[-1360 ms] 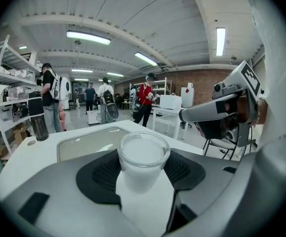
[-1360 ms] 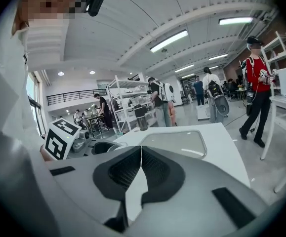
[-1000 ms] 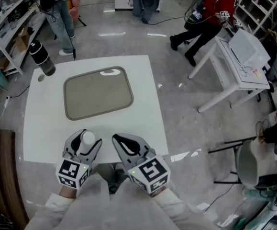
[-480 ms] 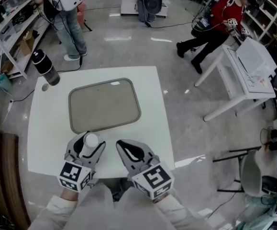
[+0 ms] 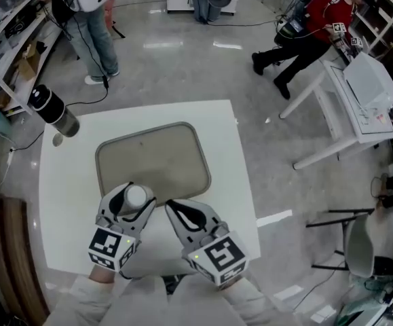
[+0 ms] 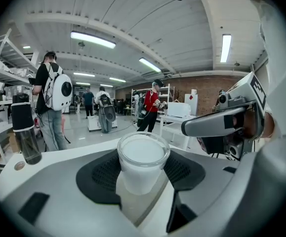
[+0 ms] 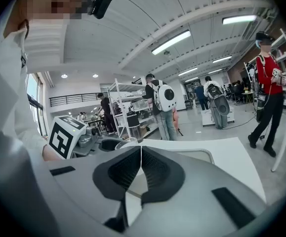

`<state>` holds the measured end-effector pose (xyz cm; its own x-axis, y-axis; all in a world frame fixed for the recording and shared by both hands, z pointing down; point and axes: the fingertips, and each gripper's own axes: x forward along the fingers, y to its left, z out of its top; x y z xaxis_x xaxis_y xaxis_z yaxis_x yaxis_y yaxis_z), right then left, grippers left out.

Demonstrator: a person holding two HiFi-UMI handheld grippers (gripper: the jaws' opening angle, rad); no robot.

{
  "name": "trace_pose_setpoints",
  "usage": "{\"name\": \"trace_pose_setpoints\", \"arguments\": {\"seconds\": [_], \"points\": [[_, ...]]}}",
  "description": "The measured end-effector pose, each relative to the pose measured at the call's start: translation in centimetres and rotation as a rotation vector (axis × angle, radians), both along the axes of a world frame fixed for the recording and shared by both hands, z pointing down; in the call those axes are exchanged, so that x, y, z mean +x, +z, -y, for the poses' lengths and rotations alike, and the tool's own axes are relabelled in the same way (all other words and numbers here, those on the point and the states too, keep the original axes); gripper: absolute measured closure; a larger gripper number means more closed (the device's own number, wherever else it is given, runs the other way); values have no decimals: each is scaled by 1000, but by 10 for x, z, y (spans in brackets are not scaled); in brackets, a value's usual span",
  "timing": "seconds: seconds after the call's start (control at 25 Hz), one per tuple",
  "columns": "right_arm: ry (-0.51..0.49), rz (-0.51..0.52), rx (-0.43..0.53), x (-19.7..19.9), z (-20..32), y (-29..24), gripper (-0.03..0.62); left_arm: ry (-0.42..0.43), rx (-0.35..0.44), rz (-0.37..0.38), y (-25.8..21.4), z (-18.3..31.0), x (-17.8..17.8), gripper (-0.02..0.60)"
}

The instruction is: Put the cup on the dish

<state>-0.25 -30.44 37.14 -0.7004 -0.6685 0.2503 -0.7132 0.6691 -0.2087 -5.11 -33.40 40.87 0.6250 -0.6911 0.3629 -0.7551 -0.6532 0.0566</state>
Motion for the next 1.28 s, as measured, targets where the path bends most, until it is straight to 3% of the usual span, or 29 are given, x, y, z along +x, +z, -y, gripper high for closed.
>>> {"name": "trace_pose_setpoints", "arguments": {"seconds": [0.56,0.96,1.28], "points": [[69,-11,-71,-15,82,42,579,72,-32,9,41,101,-11,310],[99,-29,-161,-15,91,78,579,115,-81,49,88,112,-5,310],[93,-19,-162,-17,91,91,579,143,-100,75,105,110,2,310]]}}
